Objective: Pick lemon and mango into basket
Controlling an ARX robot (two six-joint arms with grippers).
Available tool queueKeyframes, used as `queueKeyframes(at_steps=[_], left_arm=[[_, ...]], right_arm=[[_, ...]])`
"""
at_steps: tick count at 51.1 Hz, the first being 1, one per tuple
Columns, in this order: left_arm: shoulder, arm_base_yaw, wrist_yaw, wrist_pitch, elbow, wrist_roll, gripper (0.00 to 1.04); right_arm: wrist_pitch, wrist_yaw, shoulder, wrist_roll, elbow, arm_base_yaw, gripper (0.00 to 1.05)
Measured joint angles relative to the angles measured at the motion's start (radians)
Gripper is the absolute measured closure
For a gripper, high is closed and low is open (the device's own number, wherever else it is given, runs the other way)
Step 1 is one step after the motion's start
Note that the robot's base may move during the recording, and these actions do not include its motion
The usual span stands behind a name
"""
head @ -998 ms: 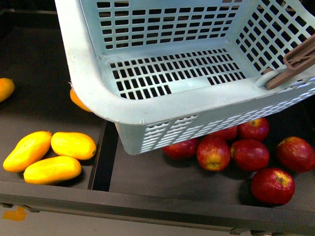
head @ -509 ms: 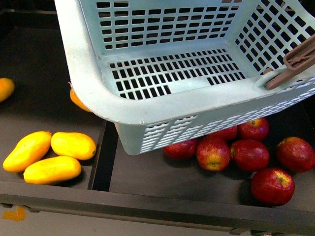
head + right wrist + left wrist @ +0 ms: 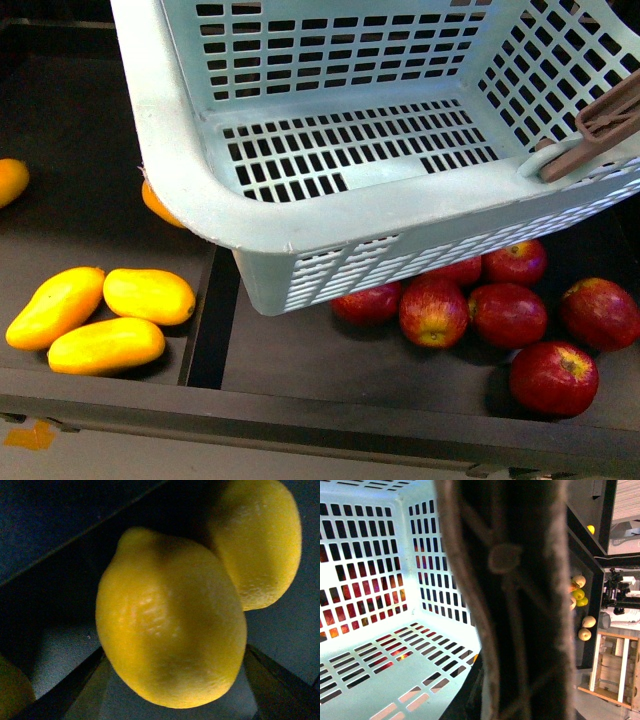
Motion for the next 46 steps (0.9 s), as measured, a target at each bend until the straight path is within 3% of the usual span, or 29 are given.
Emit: queueKeyframes(at_steps=[2,10,32,46], left_arm=[[0.000,0.000,0.000,0.000,0.000,0.000,1.00],[0.000,0.000,0.000,0.000,0.000,0.000,1.00],[0.000,0.000,0.000,0.000,0.000,0.000,1.00],[0.000,0.000,-0.001,0.000,0.000,0.000,1.00]], right_arm=[[-0.001,-0.001,0.002,0.000,0.001,0.000,0.30],[-0.011,-0.009,0.002,0.004,0.003,0.000,0.46],[0.258,-0.045,-0.364,0.034,-0.653,-0.032,0.47],[0.425,-0.113,-0.644,0.198,-0.944,-0.108,0.47]])
